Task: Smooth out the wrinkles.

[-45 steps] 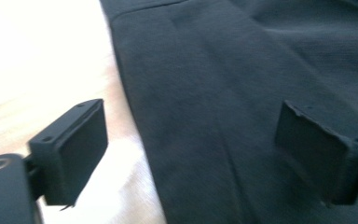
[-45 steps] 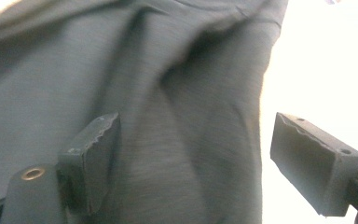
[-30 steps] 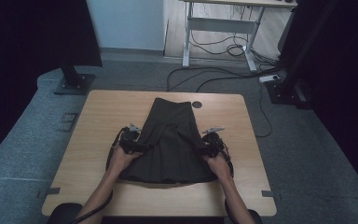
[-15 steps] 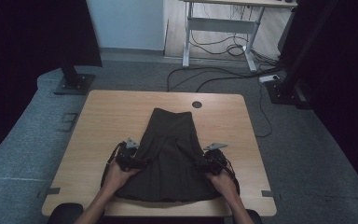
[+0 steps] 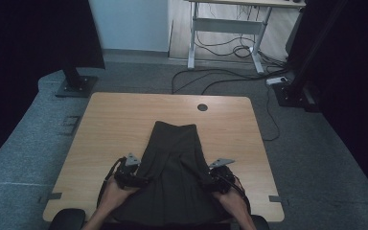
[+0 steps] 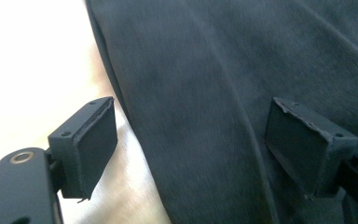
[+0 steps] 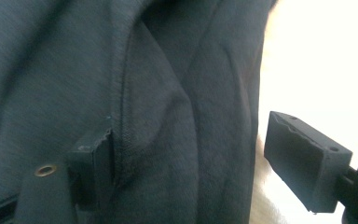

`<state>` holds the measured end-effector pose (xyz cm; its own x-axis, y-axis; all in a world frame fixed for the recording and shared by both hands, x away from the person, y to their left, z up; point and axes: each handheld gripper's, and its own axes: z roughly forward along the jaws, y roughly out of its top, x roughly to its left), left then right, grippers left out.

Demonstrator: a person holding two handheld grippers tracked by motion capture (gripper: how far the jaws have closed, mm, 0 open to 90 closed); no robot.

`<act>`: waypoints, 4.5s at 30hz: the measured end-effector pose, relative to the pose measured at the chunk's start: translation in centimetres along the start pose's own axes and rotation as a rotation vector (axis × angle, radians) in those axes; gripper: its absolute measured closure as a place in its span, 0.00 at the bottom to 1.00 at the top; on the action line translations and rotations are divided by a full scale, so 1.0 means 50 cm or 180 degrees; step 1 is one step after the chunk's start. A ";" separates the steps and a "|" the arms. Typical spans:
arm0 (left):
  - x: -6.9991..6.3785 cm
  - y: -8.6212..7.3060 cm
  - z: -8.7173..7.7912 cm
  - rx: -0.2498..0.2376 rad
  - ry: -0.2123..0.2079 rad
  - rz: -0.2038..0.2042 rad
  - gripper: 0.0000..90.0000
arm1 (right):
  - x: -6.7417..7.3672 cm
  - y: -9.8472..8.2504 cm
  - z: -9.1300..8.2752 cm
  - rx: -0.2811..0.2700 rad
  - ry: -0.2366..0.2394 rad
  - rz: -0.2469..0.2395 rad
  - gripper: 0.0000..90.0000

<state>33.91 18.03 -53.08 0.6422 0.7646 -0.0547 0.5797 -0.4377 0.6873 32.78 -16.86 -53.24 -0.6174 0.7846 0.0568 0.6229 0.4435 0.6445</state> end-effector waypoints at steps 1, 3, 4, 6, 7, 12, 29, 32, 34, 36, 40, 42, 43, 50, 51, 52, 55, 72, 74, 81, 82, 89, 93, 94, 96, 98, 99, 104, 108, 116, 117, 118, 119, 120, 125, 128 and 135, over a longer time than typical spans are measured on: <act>0.003 0.009 -0.003 -0.0025 -0.0003 0.0009 0.17 | 0.000 0.006 -0.004 -0.0037 0.0017 -0.0005 0.24; 0.013 0.027 -0.008 -0.0069 -0.0019 -0.0014 0.16 | -0.001 0.022 -0.013 -0.0085 0.0049 -0.0020 0.24; 0.018 0.036 -0.010 -0.0096 -0.0034 -0.0033 0.16 | -0.002 0.031 -0.017 -0.0115 0.0048 -0.0030 0.24; 0.030 0.054 -0.013 -0.0141 -0.0030 -0.0054 0.16 | -0.003 0.049 -0.027 -0.0168 0.0040 -0.0066 0.24; 0.036 0.063 -0.014 -0.0156 -0.0025 -0.0060 0.16 | -0.004 0.059 -0.031 -0.0193 0.0033 -0.0077 0.23; 0.062 0.107 -0.011 -0.0221 0.0000 -0.0062 0.18 | -0.027 0.107 -0.030 -0.0281 -0.0005 -0.0040 0.23; 0.114 0.199 0.065 -0.0164 0.0097 -0.0062 0.22 | -0.105 0.235 0.079 -0.0207 -0.0098 0.0259 0.23; 0.129 0.199 0.080 -0.0139 0.0115 -0.0132 0.22 | -0.119 0.239 0.106 -0.0130 -0.0121 0.0310 0.23; 0.138 0.197 0.090 -0.0121 0.0137 -0.0188 0.22 | -0.128 0.238 0.123 -0.0091 -0.0120 0.0348 0.23; 0.146 0.195 0.100 -0.0103 0.0137 -0.0242 0.23 | -0.136 0.237 0.137 -0.0068 -0.0137 0.0372 0.23; 0.158 0.194 0.123 -0.0058 0.0157 -0.0326 0.24 | -0.148 0.236 0.159 -0.0082 -0.0122 0.0443 0.22; 0.162 0.194 0.135 -0.0012 0.0189 -0.0334 0.24 | -0.151 0.237 0.169 -0.0070 -0.0122 0.0443 0.22; 0.165 0.194 0.140 0.0005 0.0198 -0.0343 0.24 | -0.153 0.238 0.173 -0.0078 -0.0131 0.0446 0.22; 0.178 0.205 0.168 0.0017 0.0250 -0.0418 0.24 | -0.166 0.250 0.197 -0.0093 -0.0188 0.0484 0.22; 0.177 0.205 0.175 0.0053 0.0256 -0.0410 0.24 | -0.166 0.251 0.203 -0.0088 -0.0195 0.0483 0.22; 0.176 0.204 0.181 0.0101 0.0273 -0.0374 0.24 | -0.167 0.251 0.208 -0.0076 -0.0191 0.0489 0.23; 0.177 0.196 0.197 0.0130 0.0265 -0.0343 0.23 | -0.166 0.251 0.219 -0.0081 -0.0216 0.0431 0.24; 0.162 0.213 0.193 0.0189 -0.0008 -0.0334 0.89 | -0.130 0.273 0.212 0.0057 0.0000 0.0082 0.86; 0.155 0.220 0.190 0.0232 0.0070 -0.0219 0.92 | -0.128 0.273 0.207 0.0037 -0.0007 0.0036 0.86; 0.160 0.250 0.156 -0.0023 0.0042 -0.0231 0.94 | -0.132 0.297 0.155 -0.0218 0.0100 0.0005 0.87; 0.161 0.255 0.148 -0.0075 0.0047 -0.0212 0.94 | -0.132 0.302 0.149 -0.0256 0.0100 -0.0013 0.87; 0.164 0.307 0.081 -0.0445 0.0074 -0.0102 0.94 | -0.130 0.346 0.088 -0.0543 0.0031 -0.0134 0.87; 0.160 0.336 0.042 -0.0612 0.0124 0.0006 0.94 | -0.131 0.368 0.053 -0.0719 0.0011 -0.0156 0.87; 0.157 0.344 0.029 -0.0661 0.0142 0.0056 0.94 | -0.131 0.372 0.046 -0.0759 0.0002 -0.0170 0.87; 0.153 0.353 0.012 -0.0741 0.0166 0.0114 0.94 | -0.126 0.383 0.021 -0.0850 -0.0022 -0.0226 0.87; 0.148 0.358 -0.006 -0.0810 0.0175 0.0173 0.94 | -0.122 0.388 0.002 -0.0929 -0.0025 -0.0280 0.87; 0.145 0.359 -0.015 -0.0841 0.0178 0.0213 0.94 | -0.119 0.390 -0.009 -0.0963 -0.0020 -0.0296 0.87; 0.126 0.352 -0.052 -0.0967 0.0166 0.0342 0.94 | -0.101 0.383 -0.057 -0.1109 0.0008 -0.0441 0.87; 0.107 0.338 -0.074 -0.1040 0.0158 0.0443 0.94 | -0.089 0.365 -0.080 -0.1171 0.0026 -0.0509 0.88; 0.074 0.296 -0.089 -0.1104 0.0141 0.0540 0.94 | -0.069 0.313 -0.100 -0.1219 0.0123 -0.0541 0.91; 0.072 0.290 -0.088 -0.1103 0.0130 0.0541 0.94 | -0.066 0.307 -0.097 -0.1212 0.0129 -0.0534 0.91; 0.071 0.283 -0.087 -0.1094 0.0108 0.0530 0.94 | -0.064 0.302 -0.095 -0.1209 0.0135 -0.0536 0.91; 0.069 0.274 -0.088 -0.1095 0.0077 0.0514 0.94 | -0.062 0.296 -0.094 -0.1205 0.0152 -0.0539 0.92; 0.069 0.267 -0.089 -0.1097 0.0052 0.0504 0.94 | -0.060 0.288 -0.093 -0.1208 0.0179 -0.0536 0.92; 0.058 0.226 -0.100 -0.1111 -0.0071 0.0482 0.94 | -0.041 0.258 -0.094 -0.1201 0.0302 -0.0535 0.92; 0.048 0.199 -0.109 -0.1098 -0.0117 0.0521 0.94 | -0.025 0.237 -0.097 -0.1170 0.0387 -0.0550 0.92; 0.020 0.130 -0.119 -0.1041 -0.0226 0.0565 0.94 | 0.013 0.177 -0.097 -0.1018 0.0592 -0.0543 0.92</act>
<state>35.33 18.75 -44.32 0.7582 0.6506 0.0438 0.2728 -0.3776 0.8849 35.57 -14.50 -43.80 -0.7936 0.6066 0.0467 0.3413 0.3803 0.8596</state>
